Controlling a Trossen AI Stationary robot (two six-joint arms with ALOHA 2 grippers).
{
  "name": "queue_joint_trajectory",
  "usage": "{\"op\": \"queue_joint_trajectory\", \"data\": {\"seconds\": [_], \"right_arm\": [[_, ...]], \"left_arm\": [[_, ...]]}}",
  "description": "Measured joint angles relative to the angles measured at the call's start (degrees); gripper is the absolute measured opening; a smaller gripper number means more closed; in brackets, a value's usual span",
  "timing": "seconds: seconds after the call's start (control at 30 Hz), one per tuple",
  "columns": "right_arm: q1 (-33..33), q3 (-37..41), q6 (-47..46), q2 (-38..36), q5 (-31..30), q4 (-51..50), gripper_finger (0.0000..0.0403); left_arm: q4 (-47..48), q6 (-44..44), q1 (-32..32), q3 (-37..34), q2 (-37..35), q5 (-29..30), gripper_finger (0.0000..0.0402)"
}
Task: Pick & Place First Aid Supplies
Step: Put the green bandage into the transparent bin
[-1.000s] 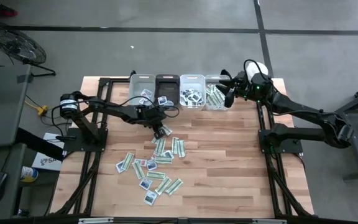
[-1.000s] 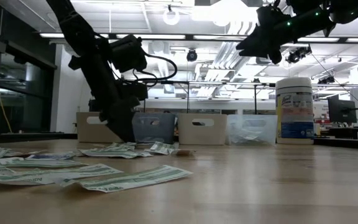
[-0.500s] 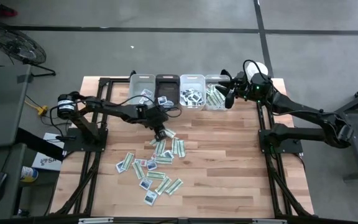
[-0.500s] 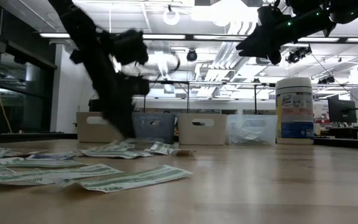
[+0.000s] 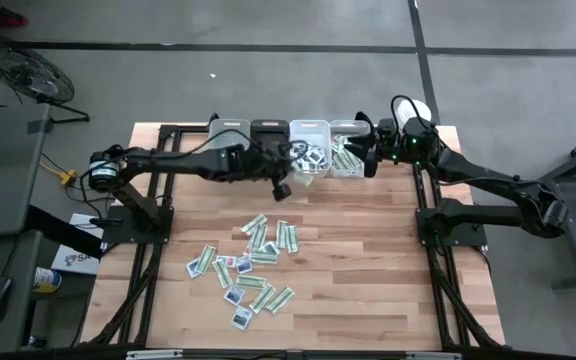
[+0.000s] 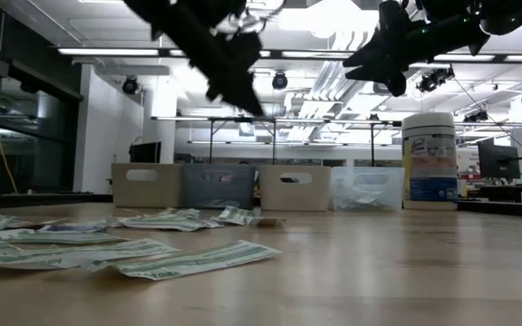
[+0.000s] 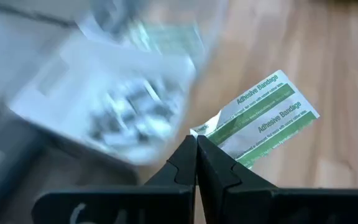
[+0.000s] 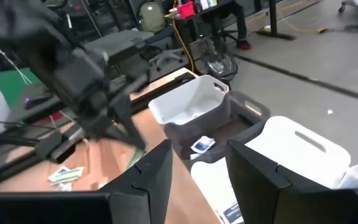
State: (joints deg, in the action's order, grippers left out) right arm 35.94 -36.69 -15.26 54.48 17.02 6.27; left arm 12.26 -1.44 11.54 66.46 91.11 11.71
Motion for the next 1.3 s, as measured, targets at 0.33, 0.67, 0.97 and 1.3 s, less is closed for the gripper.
{"op": "queue_joint_trajectory", "data": {"seconds": [0.33,0.67,0.97,1.3], "right_arm": [[-0.5,0.0,-7.1,0.5,4.8,2.9,0.0143],[-5.7,0.0,-14.0,8.2,6.6,20.3,0.0163],[-7.5,0.0,-15.8,13.5,3.2,24.7,0.0179],[-8.1,0.0,-20.1,20.4,3.1,35.5,0.0158]], "left_arm": [[-3.6,16.0,0.0,11.0,-0.2,11.6,0.0000],[-9.0,22.3,0.0,11.6,-0.2,13.3,0.0000],[-9.2,22.7,0.1,11.6,-0.2,13.5,0.0000],[-9.1,22.7,0.1,11.6,-0.2,13.5,0.0000]]}}
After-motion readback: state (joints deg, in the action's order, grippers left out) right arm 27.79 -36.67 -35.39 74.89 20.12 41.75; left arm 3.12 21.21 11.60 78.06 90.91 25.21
